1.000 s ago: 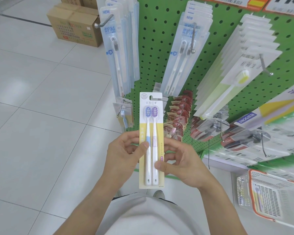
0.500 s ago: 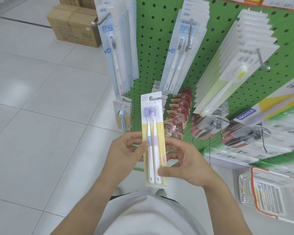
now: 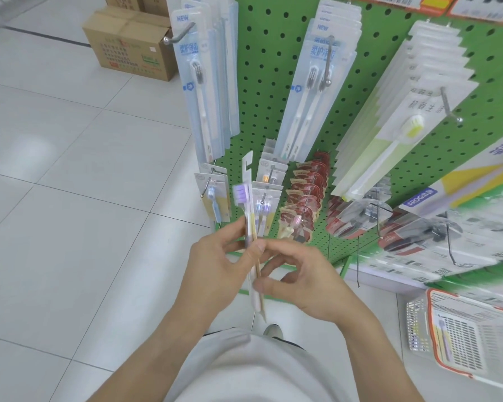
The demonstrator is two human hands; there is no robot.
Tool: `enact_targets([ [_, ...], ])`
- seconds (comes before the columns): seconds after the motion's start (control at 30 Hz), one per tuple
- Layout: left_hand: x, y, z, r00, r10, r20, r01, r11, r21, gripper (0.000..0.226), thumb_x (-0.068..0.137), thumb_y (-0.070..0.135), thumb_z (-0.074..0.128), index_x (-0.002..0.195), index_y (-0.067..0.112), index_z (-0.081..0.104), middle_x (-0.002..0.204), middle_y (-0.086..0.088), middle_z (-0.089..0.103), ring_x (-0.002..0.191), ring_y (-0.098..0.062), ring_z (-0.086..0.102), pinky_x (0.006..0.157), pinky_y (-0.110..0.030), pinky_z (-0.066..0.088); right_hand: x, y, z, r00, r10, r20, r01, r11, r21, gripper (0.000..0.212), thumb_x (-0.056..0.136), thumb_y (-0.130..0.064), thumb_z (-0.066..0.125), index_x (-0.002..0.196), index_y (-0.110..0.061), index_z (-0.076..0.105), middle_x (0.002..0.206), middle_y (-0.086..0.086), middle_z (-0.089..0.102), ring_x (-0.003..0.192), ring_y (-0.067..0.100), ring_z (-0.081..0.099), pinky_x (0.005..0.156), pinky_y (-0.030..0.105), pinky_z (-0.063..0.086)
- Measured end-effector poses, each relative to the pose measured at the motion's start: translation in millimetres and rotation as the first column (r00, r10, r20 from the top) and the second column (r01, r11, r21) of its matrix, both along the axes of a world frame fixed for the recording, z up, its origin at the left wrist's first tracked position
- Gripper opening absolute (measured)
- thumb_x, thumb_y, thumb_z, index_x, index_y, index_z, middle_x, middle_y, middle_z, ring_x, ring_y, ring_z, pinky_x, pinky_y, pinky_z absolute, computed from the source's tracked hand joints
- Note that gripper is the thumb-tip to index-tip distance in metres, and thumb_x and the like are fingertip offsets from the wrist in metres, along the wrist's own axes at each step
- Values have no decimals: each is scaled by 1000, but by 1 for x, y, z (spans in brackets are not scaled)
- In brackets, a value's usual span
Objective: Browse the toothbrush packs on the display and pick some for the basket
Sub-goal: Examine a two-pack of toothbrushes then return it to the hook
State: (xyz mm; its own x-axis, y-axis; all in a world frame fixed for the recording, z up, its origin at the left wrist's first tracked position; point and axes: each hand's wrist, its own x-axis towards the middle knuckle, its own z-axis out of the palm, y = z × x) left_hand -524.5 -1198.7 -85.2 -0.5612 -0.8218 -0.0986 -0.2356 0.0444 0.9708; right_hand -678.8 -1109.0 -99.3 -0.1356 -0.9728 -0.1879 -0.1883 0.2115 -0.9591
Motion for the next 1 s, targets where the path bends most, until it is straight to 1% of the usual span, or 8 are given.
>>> enact_targets([
  [0.1, 2, -1, -1, 999, -44, -21, 44, 999, 10, 35, 102, 10, 56, 121, 37, 67, 108, 22, 75, 103, 2, 69, 88, -11, 49, 0, -1, -6, 994, -99, -50, 96, 994, -58, 39, 86, -13, 80, 120, -33, 73, 112, -3, 65, 103, 14, 65, 76, 29, 56],
  [0.17, 3, -1, -4, 999, -43, -21, 44, 996, 75, 34, 104, 7, 51, 125, 28, 69, 109, 15, 76, 104, -5, 71, 92, -23, 53, 0, -4, -8, 975, -208, -71, 200, 973, -114, 34, 87, -12, 80, 115, -32, 74, 111, -5, 65, 106, 14, 64, 79, 26, 55],
  [0.27, 3, -2, -9, 999, -26, -25, 31, 980, 198, 31, 105, 7, 48, 119, 22, 72, 100, 3, 79, 96, -19, 74, 87, -33, 58, -2, -11, -9, 918, -388, -77, 375, 916, -142, 37, 85, -11, 81, 112, -33, 69, 108, -3, 67, 97, 12, 66, 74, 28, 56],
  [0.4, 5, -5, -11, 999, -38, -32, 46, 951, 305, 26, 104, 8, 50, 114, 17, 72, 96, -3, 79, 87, -20, 75, 71, -25, 56, -9, -18, -1, 861, -504, 75, 509, 856, -93, 35, 86, -12, 80, 114, -24, 64, 99, -1, 72, 74, 13, 68, 61, 34, 58],
  [0.5, 4, -5, -12, 997, -78, -24, 81, 921, 380, 24, 104, 8, 51, 114, 13, 72, 98, -4, 79, 90, -21, 76, 75, -31, 60, -11, -21, 4, 849, -504, 161, 522, 847, -100, 22, 90, -7, 74, 110, -14, 67, 86, 7, 76, 59, 15, 63, 45, 27, 49],
  [0.63, 2, -6, -13, 999, -13, -49, 32, 909, 416, 20, 98, 3, 60, 114, 12, 67, 100, -2, 78, 93, -23, 75, 84, -41, 61, -11, -23, 2, 862, -460, 210, 487, 867, -100, 12, 92, -5, 71, 102, -11, 71, 81, 8, 78, 50, 15, 56, 40, 27, 41],
  [0.8, -4, -10, -9, 985, 168, -35, -156, 961, 230, 29, 88, 11, 75, 114, 21, 65, 97, 10, 77, 80, -14, 75, 62, -21, 55, -6, -24, -2, 882, -393, 258, 415, 909, -35, 13, 91, -7, 71, 105, -9, 72, 83, 14, 77, 57, 18, 57, 43, 25, 42],
  [1.0, -3, -10, -7, 981, 196, -13, -189, 961, 202, 35, 87, 11, 76, 118, 25, 64, 99, 5, 76, 71, -18, 75, 56, -26, 58, -7, -25, -7, 873, -375, 312, 378, 924, 53, 16, 93, -8, 70, 108, -9, 71, 84, 16, 77, 59, 16, 59, 46, 26, 42],
])
